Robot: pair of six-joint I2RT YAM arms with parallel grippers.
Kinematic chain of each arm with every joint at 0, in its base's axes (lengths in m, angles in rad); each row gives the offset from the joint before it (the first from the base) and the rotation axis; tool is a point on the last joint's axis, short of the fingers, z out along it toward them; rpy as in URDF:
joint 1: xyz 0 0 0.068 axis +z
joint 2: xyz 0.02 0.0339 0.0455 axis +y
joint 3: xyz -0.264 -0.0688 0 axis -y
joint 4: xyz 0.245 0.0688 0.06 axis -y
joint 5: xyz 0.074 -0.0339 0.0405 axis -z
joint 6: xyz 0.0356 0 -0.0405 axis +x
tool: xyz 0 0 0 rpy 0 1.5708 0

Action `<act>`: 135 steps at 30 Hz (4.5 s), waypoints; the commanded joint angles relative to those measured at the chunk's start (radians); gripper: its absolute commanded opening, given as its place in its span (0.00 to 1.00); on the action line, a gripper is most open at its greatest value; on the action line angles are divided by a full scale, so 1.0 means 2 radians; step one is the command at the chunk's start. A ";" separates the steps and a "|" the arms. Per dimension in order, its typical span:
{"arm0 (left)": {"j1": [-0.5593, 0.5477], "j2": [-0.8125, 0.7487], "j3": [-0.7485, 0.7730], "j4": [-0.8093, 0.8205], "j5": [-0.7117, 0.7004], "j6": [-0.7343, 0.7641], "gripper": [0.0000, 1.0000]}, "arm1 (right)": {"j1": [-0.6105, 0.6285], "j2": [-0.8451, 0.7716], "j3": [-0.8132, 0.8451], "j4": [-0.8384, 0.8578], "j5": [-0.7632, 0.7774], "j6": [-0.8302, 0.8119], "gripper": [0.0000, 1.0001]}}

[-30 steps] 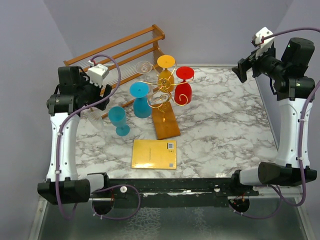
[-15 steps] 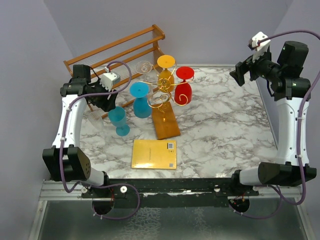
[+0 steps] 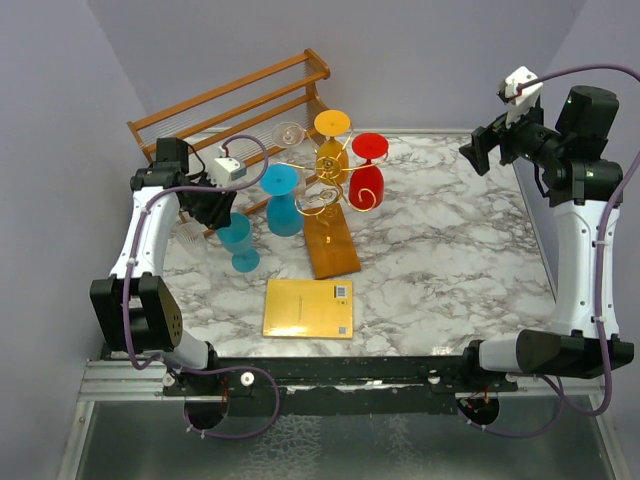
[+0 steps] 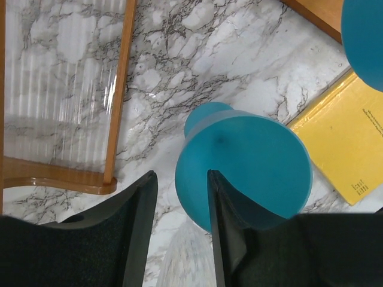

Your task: Place the wine glass upside down on the wine glass rack

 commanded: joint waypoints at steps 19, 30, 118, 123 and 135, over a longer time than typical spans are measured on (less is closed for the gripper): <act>0.002 0.014 0.054 -0.025 0.044 0.016 0.00 | -0.002 -0.010 -0.003 0.006 0.003 0.012 1.00; 0.002 -0.014 0.200 -0.031 0.010 -0.077 0.00 | -0.002 -0.001 0.013 0.001 -0.001 0.013 1.00; -0.312 0.092 0.464 0.317 -0.056 -0.406 0.00 | 0.081 0.091 0.081 0.268 -0.104 0.461 0.21; -0.315 0.092 0.458 0.315 -0.057 -0.400 0.00 | 0.080 0.089 0.076 0.266 -0.086 0.464 0.02; -0.314 0.059 0.417 0.285 -0.047 -0.367 0.36 | 0.078 0.066 0.070 0.235 -0.010 0.390 0.01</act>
